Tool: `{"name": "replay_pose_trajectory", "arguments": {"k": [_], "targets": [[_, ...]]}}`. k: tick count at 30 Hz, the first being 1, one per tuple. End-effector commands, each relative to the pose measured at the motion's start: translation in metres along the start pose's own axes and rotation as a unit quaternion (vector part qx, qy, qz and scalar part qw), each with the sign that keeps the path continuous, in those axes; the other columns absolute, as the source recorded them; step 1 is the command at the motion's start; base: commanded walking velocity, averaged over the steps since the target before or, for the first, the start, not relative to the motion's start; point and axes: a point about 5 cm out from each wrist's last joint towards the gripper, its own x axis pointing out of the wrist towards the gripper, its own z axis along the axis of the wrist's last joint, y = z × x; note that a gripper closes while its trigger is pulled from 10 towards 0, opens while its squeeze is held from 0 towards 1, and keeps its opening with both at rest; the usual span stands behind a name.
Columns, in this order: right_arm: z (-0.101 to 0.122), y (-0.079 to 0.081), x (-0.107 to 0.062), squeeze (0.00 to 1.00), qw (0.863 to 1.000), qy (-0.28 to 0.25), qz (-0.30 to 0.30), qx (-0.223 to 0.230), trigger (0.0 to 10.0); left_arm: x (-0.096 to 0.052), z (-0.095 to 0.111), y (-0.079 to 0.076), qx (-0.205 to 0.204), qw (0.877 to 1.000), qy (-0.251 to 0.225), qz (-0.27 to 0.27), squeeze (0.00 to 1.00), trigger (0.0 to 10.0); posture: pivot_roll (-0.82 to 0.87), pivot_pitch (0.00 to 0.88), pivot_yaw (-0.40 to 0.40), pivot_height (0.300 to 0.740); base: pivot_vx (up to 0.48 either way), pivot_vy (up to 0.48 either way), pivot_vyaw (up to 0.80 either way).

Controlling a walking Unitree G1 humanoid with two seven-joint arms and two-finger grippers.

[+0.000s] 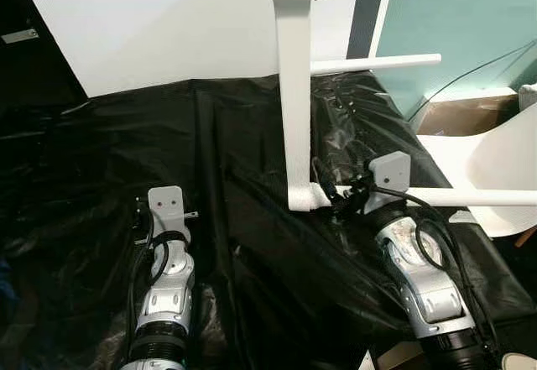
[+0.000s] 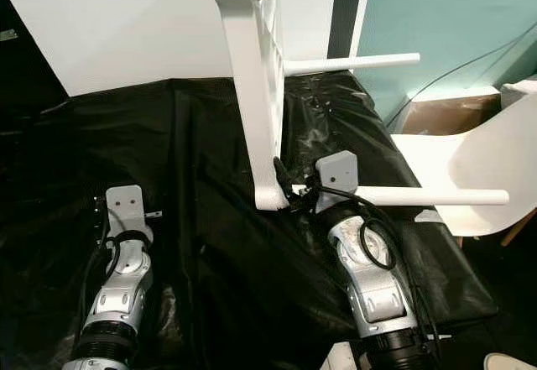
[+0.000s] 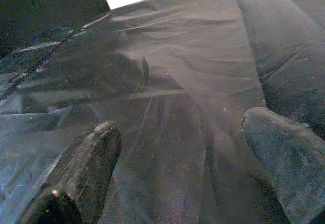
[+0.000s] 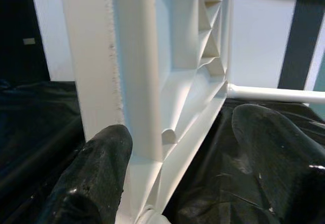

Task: Building children table

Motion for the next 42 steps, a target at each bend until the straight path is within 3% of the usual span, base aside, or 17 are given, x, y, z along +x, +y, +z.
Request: {"name": "replay_pose_trajectory", "arguments": {"k": [1, 2, 3, 14, 15, 16, 17, 18, 19, 23, 27, 31, 36, 37, 39, 41, 42], "targets": [[0.000, -0.003, 0.000, 0.00, 1.000, -0.003, -0.017, -0.003, 3.7, -0.001, -0.006, -0.001, 0.008, 1.000, 0.008, 0.012, 0.00, 10.0, 0.06, 0.000, 0.067, 0.740, 0.000, 0.000, 0.00], [0.001, -0.006, 0.002, 0.00, 0.999, -0.007, -0.031, -0.006, 1.3, -0.001, -0.005, -0.002, 0.008, 1.000, 0.008, 0.011, 0.00, 10.0, 0.06, 0.000, 0.065, 0.740, 0.000, 0.000, 0.00], [0.002, -0.009, 0.006, 0.00, 0.999, -0.011, -0.048, -0.007, 0.0, -0.001, -0.005, -0.001, 0.008, 1.000, 0.007, 0.011, 0.00, 10.0, 0.07, 0.000, 0.063, 0.740, 0.000, 0.000, 0.00], [-0.001, -0.028, 0.032, 0.00, 0.996, -0.008, -0.078, -0.032, 0.0, -0.001, -0.006, 0.004, 0.009, 1.000, 0.007, 0.021, 0.00, 10.0, 0.10, 0.000, 0.050, 0.740, 0.000, 0.000, 0.00], [-0.001, -0.029, 0.034, 0.00, 0.996, -0.008, -0.080, -0.033, 3.7, -0.001, -0.007, 0.005, 0.009, 1.000, 0.007, 0.024, 0.00, 10.0, 0.10, 0.000, 0.048, 0.740, 0.000, 0.000, 0.00], [-0.001, -0.029, 0.034, 0.00, 0.996, -0.008, -0.080, -0.033, 3.7, -0.001, -0.007, 0.005, 0.009, 1.000, 0.007, 0.024, 0.00, 10.0, 0.10, 0.000, 0.048, 0.740, 0.000, 0.000, 0.00], [-0.002, -0.029, 0.035, 0.00, 0.996, -0.009, -0.084, -0.035, 8.6, -0.002, -0.007, 0.006, 0.009, 1.000, 0.007, 0.026, 0.00, 10.0, 0.10, 0.000, 0.048, 0.740, 0.000, 0.000, 0.00], [-0.002, -0.029, 0.036, 0.00, 0.996, -0.010, -0.086, -0.037, 8.6, -0.002, -0.008, 0.007, 0.010, 1.000, 0.007, 0.027, 0.00, 10.0, 0.10, 0.000, 0.048, 0.740, 0.000, 0.000, 0.00], [-0.002, -0.028, 0.038, 0.00, 0.995, -0.012, -0.089, -0.042, 10.0, -0.003, -0.009, 0.007, 0.011, 1.000, 0.008, 0.027, 0.00, 10.0, 0.10, 0.000, 0.048, 0.740, 0.000, 0.000, 0.00], [-0.003, -0.028, 0.042, 0.00, 0.994, -0.016, -0.097, -0.054, 10.0, -0.004, -0.011, 0.008, 0.013, 1.000, 0.010, 0.027, 0.00, 10.0, 0.10, 0.000, 0.049, 0.740, 0.000, 0.000, 0.00], [-0.011, -0.033, 0.068, 0.00, 0.992, -0.013, -0.106, -0.065, 10.0, -0.005, -0.013, 0.005, 0.017, 1.000, 0.013, 0.021, 0.00, 10.0, 0.10, 0.000, 0.054, 0.740, 0.000, 0.000, 0.00], [-0.012, -0.033, 0.079, 0.00, 0.993, -0.012, -0.101, -0.064, 10.0, -0.005, -0.011, 0.004, 0.019, 1.000, 0.010, 0.018, 0.00, 10.0, 0.11, 0.000, 0.054, 0.740, 0.000, 0.000, 0.00], [-0.015, -0.024, 0.090, 0.00, 0.997, -0.004, -0.061, -0.053, 10.0, -0.005, -0.011, 0.007, 0.021, 0.999, 0.007, 0.023, 0.00, 10.0, 0.15, 0.000, 0.045, 0.740, 0.000, 0.000, 0.00], [-0.018, -0.017, 0.094, 0.00, 0.999, 0.005, -0.028, -0.039, 10.0, -0.006, -0.012, 0.009, 0.023, 0.999, 0.007, 0.025, 0.00, 10.0, 0.15, 0.000, 0.045, 0.740, 0.000, 0.000, 0.00], [-0.018, -0.017, 0.094, 0.00, 0.999, 0.005, -0.028, -0.039, 10.0, -0.006, -0.012, 0.009, 0.023, 0.999, 0.007, 0.025, 0.00, 10.0, 0.15, 0.000, 0.045, 0.740, 0.000, 0.000, 0.00], [-0.021, -0.005, 0.099, 0.00, 0.999, 0.018, 0.029, -0.024, 10.0, -0.008, -0.014, 0.012, 0.025, 0.999, 0.009, 0.029, 0.00, 10.0, 0.16, 0.000, 0.044, 0.740, 0.000, 0.000, 0.00], [-0.021, -0.005, 0.099, 0.00, 0.999, 0.018, 0.029, -0.024, 10.0, -0.008, -0.014, 0.012, 0.025, 0.999, 0.009, 0.029, 0.00, 10.0, 0.16, 0.000, 0.044, 0.740, 0.000, 0.000, 0.00]]}}
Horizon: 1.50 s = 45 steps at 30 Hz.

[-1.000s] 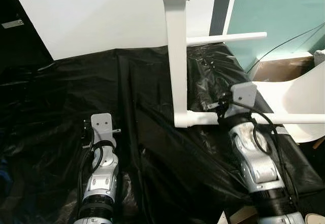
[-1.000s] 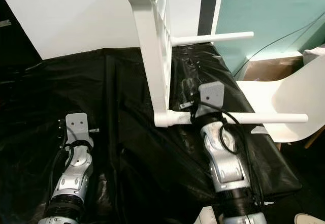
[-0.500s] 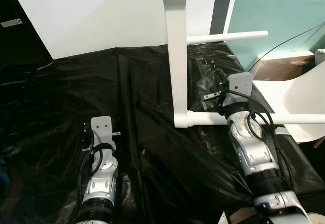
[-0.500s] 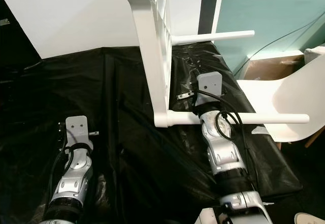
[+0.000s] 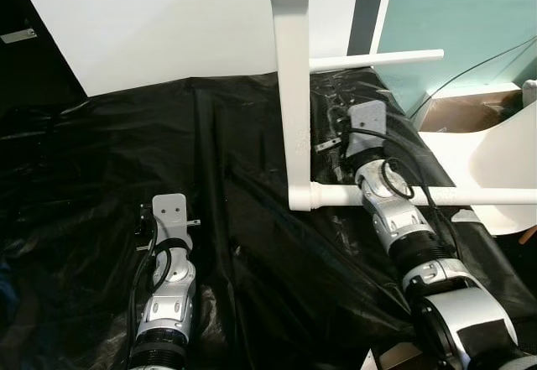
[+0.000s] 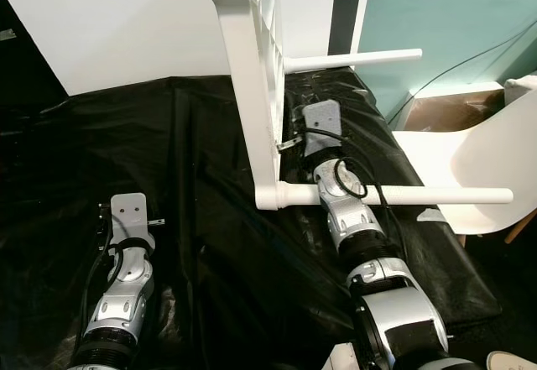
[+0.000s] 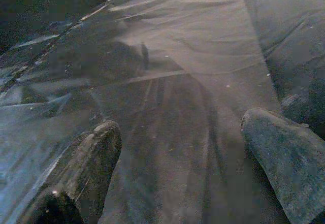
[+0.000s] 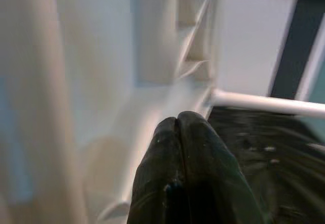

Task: Building children table

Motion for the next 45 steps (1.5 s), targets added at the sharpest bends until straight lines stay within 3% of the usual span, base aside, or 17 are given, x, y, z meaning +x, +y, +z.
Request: {"name": "replay_pose_trajectory", "arguments": {"k": [1, 4, 11, 16, 22, 31, 37, 45], "targets": [[0.001, 0.007, 0.002, 0.00, 1.000, -0.003, 0.020, 0.008, 10.0, -0.001, -0.003, 0.007, 0.011, 1.000, 0.002, 0.028, 0.00, 10.0, 0.16, 0.000, 0.044, 0.740, 0.000, 0.000, 0.00], [-0.001, 0.017, 0.006, 0.00, 0.996, 0.011, 0.078, 0.038, 10.0, -0.002, -0.003, 0.008, 0.011, 0.999, 0.002, 0.029, 0.00, 10.0, 0.17, 0.000, 0.045, 0.740, 0.000, 0.000, 0.00], [-0.004, 0.027, 0.007, 0.00, 0.989, 0.010, 0.134, 0.056, 10.0, -0.001, -0.001, 0.007, 0.012, 0.999, -0.001, 0.030, 0.00, 10.0, 0.17, 0.000, 0.045, 0.740, 0.000, 0.000, 0.00], [-0.011, 0.035, 0.002, 0.00, 0.982, 0.018, 0.166, 0.093, 10.0, -0.001, -0.001, 0.004, 0.012, 1.000, -0.001, 0.025, 0.00, 10.0, 0.15, 0.000, 0.050, 0.740, 0.000, 0.000, 0.00], [-0.020, 0.054, -0.009, 0.00, 0.964, 0.026, 0.235, 0.123, 10.0, 0.000, -0.001, 0.002, 0.012, 1.000, -0.001, 0.021, 0.00, 10.0, 0.15, 0.000, 0.050, 0.740, 0.000, 0.000, 0.00], [-0.022, 0.064, -0.015, 0.00, 0.951, 0.028, 0.273, 0.144, 10.0, 0.000, -0.001, 0.002, 0.012, 1.000, -0.002, 0.021, 0.00, 10.0, 0.15, 0.000, 0.048, 0.740, 0.000, 0.000, 0.00], [-0.023, 0.077, -0.023, 0.00, 0.926, 0.031, 0.332, 0.174, 10.0, 0.000, -0.001, 0.001, 0.010, 1.000, -0.001, 0.023, 0.00, 10.0, 0.15, 0.000, 0.045, 0.740, 0.000, 0.000, 0.00], [-0.024, 0.085, -0.030, 0.00, 0.912, 0.034, 0.363, 0.186, 10.0, 0.000, -0.002, 0.002, 0.011, 1.000, -0.001, 0.025, 0.00, 10.0, 0.15, 0.000, 0.047, 0.740, 0.000, 0.000, 0.00]]}}
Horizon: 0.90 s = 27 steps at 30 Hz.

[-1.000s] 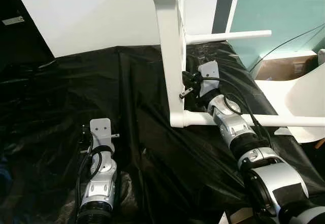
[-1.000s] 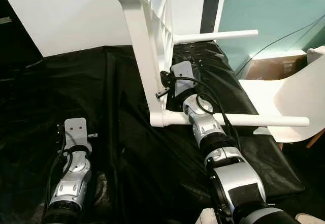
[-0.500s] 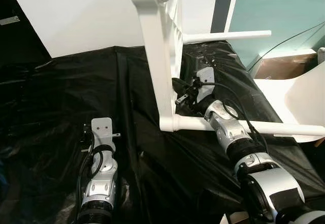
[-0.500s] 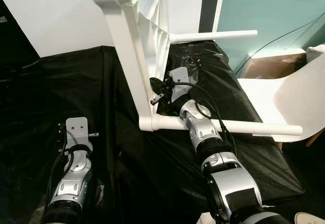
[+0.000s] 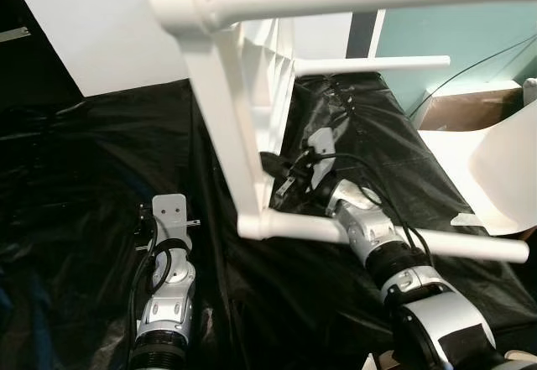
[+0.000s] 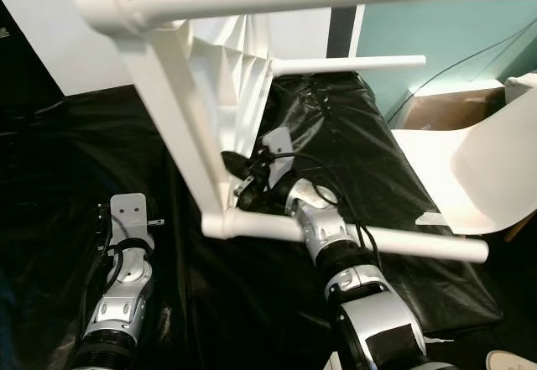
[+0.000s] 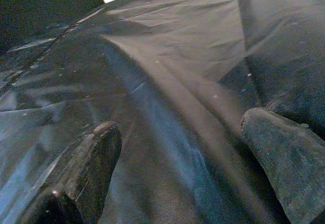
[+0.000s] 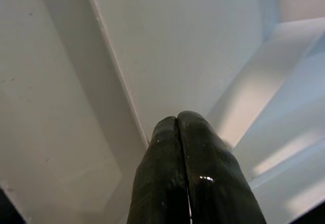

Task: Building children table

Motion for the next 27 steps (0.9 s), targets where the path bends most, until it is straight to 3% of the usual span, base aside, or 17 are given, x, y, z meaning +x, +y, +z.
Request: {"name": "replay_pose_trajectory", "arguments": {"k": [1, 11, 17, 18, 19, 20, 23, 25, 27], "targets": [[-0.018, 0.012, -0.001, 0.00, 0.999, 0.036, 0.030, 0.026, 10.0, 0.000, -0.003, 0.004, 0.006, 1.000, 0.004, 0.027, 0.00, 10.0, 0.15, 0.000, 0.048, 0.740, 0.000, 0.000, 0.00], [-0.020, 0.020, 0.000, 0.00, 0.997, 0.040, 0.053, 0.035, 10.0, 0.001, -0.003, 0.006, 0.005, 1.000, 0.002, 0.031, 0.00, 10.0, 0.15, 0.000, 0.044, 0.740, 0.000, 0.000, 0.00], [-0.018, 0.015, -0.001, 0.00, 0.999, 0.035, 0.019, 0.019, 10.0, 0.000, -0.002, 0.010, -0.005, 0.999, -0.008, 0.031, 0.00, 10.0, 0.15, 0.000, 0.041, 0.740, 0.000, 0.000, 0.00], [-0.013, 0.005, -0.003, 0.00, 0.999, 0.021, -0.037, -0.003, 10.0, -0.002, 0.001, 0.013, -0.031, 0.999, -0.023, 0.013, 0.00, 10.0, 0.15, 0.000, 0.040, 0.740, 0.000, 0.000, 0.00], [-0.013, 0.005, -0.003, 0.00, 0.999, 0.021, -0.037, -0.003, 10.0, -0.002, 0.001, 0.013, -0.031, 0.999, -0.023, 0.013, 0.00, 10.0, 0.15, 0.000, 0.040, 0.740, 0.000, 0.000, 0.00], [-0.009, -0.003, -0.006, 0.00, 0.997, 0.008, -0.080, -0.017, 10.0, -0.006, 0.003, 0.015, -0.050, 0.998, -0.039, -0.009, 0.00, 10.0, 0.15, 0.000, 0.038, 0.740, 0.000, 0.000, 0.00], [-0.009, -0.003, -0.006, 0.00, 0.997, 0.008, -0.080, -0.017, 10.0, -0.006, 0.003, 0.015, -0.050, 0.998, -0.039, -0.009, 0.00, 10.0, 0.15, 0.000, 0.038, 0.740, 0.000, 0.000, 0.00], [-0.006, -0.005, -0.011, 0.00, 0.993, -0.004, -0.115, -0.031, 10.0, -0.020, 0.007, 0.018, -0.079, 0.991, -0.077, -0.079, 0.00, 10.0, 0.14, 0.000, 0.036, 0.740, 0.000, 0.000, 0.00], [-0.007, -0.003, -0.013, 0.00, 0.993, -0.004, -0.118, -0.031, 10.0, -0.029, 0.010, 0.021, -0.086, 0.985, -0.095, -0.112, 0.00, 10.0, 0.14, 0.000, 0.036, 0.740, 0.000, 0.000, 0.00]]}}
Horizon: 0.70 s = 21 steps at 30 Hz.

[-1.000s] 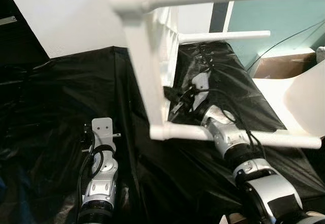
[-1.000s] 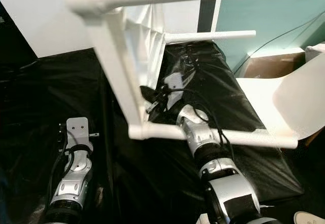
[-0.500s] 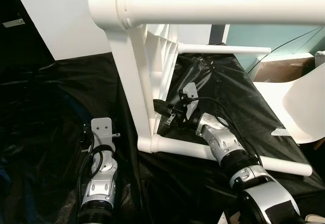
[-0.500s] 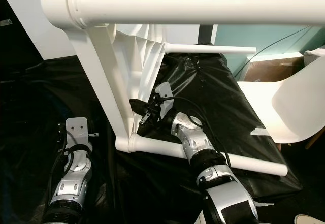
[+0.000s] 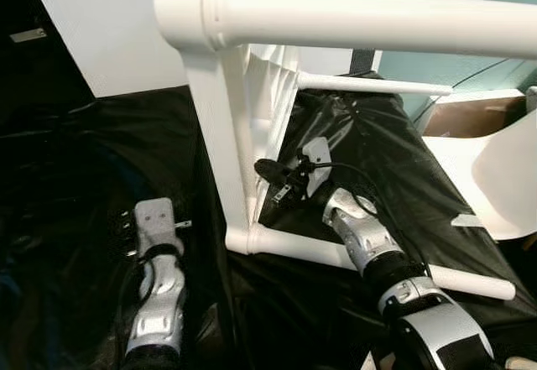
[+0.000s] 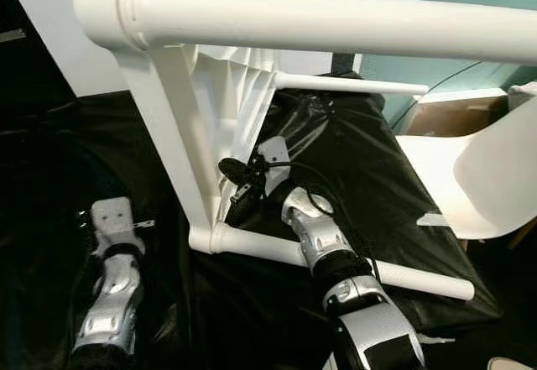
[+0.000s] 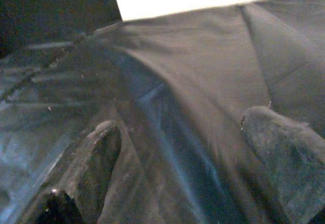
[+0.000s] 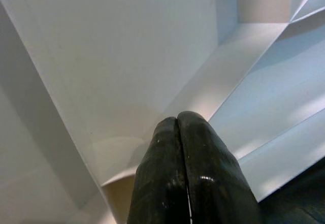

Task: Building children table

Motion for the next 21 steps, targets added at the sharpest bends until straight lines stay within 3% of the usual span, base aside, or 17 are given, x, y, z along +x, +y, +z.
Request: {"name": "replay_pose_trajectory", "arguments": {"k": [1, 2, 4, 7, 8, 9, 10, 11, 12, 14, 19, 21], "targets": [[-0.003, 0.000, -0.004, 0.00, 1.000, 0.003, -0.016, -0.002, 10.0, -0.010, 0.006, -0.005, -0.020, 0.993, -0.026, -0.113, 0.00, 10.0, 0.14, 0.000, 0.036, 0.740, 0.000, 0.000, 0.00], [-0.003, 0.000, -0.004, 0.00, 1.000, 0.003, -0.016, -0.002, 10.0, -0.010, 0.006, -0.005, -0.020, 0.993, -0.026, -0.113, 0.00, 10.0, 0.14, 0.000, 0.036, 0.740, 0.000, 0.000, 0.00], [-0.005, 0.002, -0.006, 0.00, 1.000, 0.008, -0.018, -0.001, 10.0, -0.032, 0.017, 0.000, -0.052, 0.977, -0.056, -0.198, 0.00, 10.0, 0.16, 0.000, 0.028, 0.740, 0.000, 0.000, 0.00], [-0.006, 0.003, -0.006, 0.00, 1.000, 0.011, -0.017, -0.001, 10.0, -0.041, 0.021, -0.001, -0.061, 0.969, -0.061, -0.233, 0.00, 10.0, 0.16, 0.000, 0.028, 0.740, 0.000, 0.000, 0.00], [-0.007, 0.003, -0.005, 0.00, 1.000, 0.014, -0.016, -0.002, 10.0, -0.050, 0.025, -0.004, -0.066, 0.957, -0.066, -0.274, 0.00, 10.0, 0.16, 0.000, 0.028, 0.740, 0.000, 0.000, 0.00], [-0.007, 0.002, -0.004, 0.00, 1.000, 0.016, -0.016, -0.003, 10.0, -0.058, 0.027, -0.008, -0.068, 0.947, -0.067, -0.307, 0.15, 10.0, 0.17, 0.000, 0.022, 0.740, 0.000, 0.000, 0.00], [-0.007, 0.002, -0.004, 0.00, 1.000, 0.016, -0.016, -0.003, 10.0, -0.058, 0.027, -0.008, -0.068, 0.947, -0.067, -0.307, 0.15, 10.0, 0.17, 0.000, 0.022, 0.740, 0.000, 0.000, 0.00], [-0.006, 0.001, -0.002, 0.00, 1.000, 0.017, -0.019, -0.006, 10.0, -0.064, 0.028, -0.012, -0.069, 0.938, -0.069, -0.334, 1.00, 10.0, 0.17, 0.000, 0.017, 0.740, 0.000, 0.000, 0.00], [-0.006, 0.001, 0.000, 0.00, 1.000, 0.017, -0.021, -0.009, 10.0, -0.069, 0.030, -0.016, -0.071, 0.929, -0.071, -0.357, 1.00, 10.0, 0.18, 0.000, 0.015, 0.740, 0.000, 0.000, 0.00], [-0.006, 0.001, 0.000, 0.00, 1.000, 0.017, -0.021, -0.009, 10.0, -0.069, 0.030, -0.016, -0.071, 0.929, -0.071, -0.357, 1.00, 10.0, 0.18, 0.000, 0.015, 0.740, 0.000, 0.000, 0.00], [-0.005, 0.002, 0.003, 0.00, 0.999, 0.019, -0.022, -0.016, 10.0, -0.075, 0.039, -0.025, -0.080, 0.914, -0.078, -0.391, 1.00, 10.0, 0.18, 0.000, 0.006, 0.740, 0.000, 0.000, 0.00], [-0.005, 0.002, 0.003, 0.00, 0.999, 0.021, -0.021, -0.018, 10.0, -0.076, 0.042, -0.028, -0.086, 0.911, -0.082, -0.396, 0.96, 10.0, 0.18, 0.000, 0.006, 0.740, 0.000, 0.000, 0.00]]}}
